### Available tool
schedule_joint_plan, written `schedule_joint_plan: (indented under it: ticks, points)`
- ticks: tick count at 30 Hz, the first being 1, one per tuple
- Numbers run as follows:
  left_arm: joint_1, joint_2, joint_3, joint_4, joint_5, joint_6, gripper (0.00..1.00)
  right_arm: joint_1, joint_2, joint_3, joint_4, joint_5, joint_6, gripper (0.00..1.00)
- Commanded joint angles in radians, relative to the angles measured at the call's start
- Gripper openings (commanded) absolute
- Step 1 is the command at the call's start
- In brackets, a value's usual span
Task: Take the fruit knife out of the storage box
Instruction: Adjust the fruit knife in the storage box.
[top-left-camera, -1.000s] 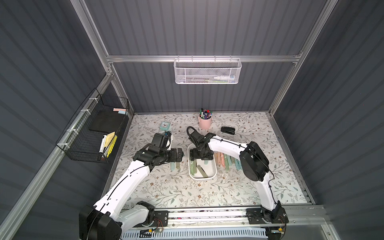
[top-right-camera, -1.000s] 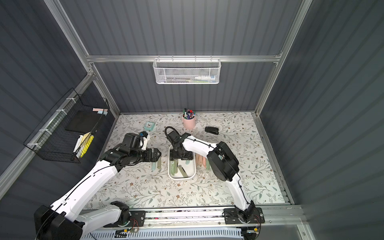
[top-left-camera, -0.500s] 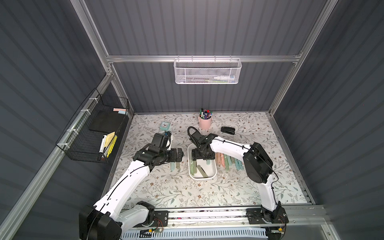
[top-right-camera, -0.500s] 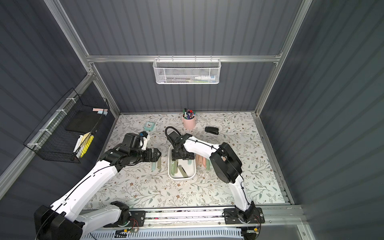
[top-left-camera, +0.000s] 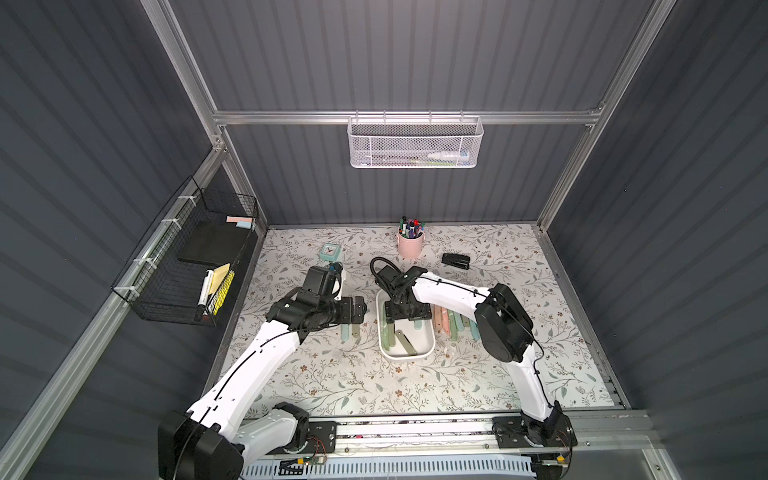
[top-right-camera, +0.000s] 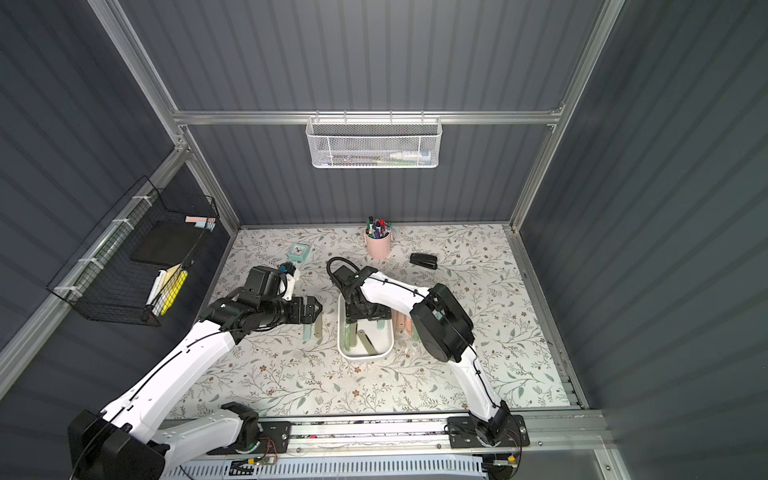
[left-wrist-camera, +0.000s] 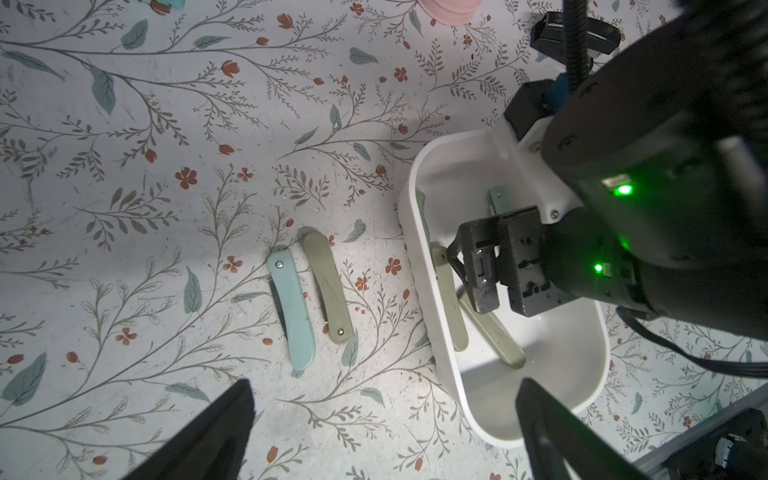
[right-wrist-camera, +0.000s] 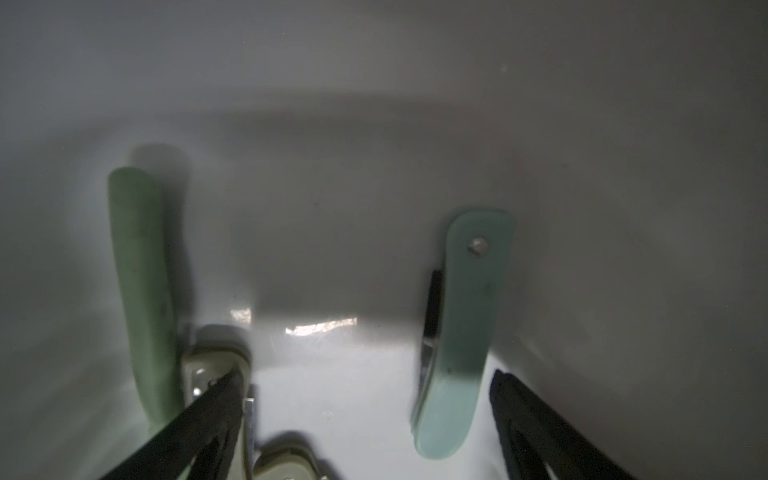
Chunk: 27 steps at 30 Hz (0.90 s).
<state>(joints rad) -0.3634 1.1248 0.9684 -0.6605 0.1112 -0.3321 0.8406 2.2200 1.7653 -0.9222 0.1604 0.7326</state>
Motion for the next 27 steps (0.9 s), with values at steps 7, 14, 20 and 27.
schedule_joint_plan:
  ticks: [7, 14, 20, 27]
  points:
    - [0.003, 0.001, -0.003, -0.014, -0.011, -0.001, 1.0, -0.002, 0.043, 0.022, 0.005, -0.066, -0.006, 0.95]
    - [0.003, 0.001, -0.004, -0.016, -0.014, -0.001, 1.0, -0.011, 0.001, -0.037, 0.1, -0.142, -0.013, 0.88]
    - [0.003, 0.001, -0.002, -0.016, -0.015, -0.001, 0.99, -0.011, -0.031, -0.054, 0.094, -0.127, -0.021, 0.85]
    - [0.003, 0.004, -0.004, -0.012, -0.015, -0.002, 0.99, -0.007, -0.087, -0.077, 0.041, 0.022, 0.014, 0.86]
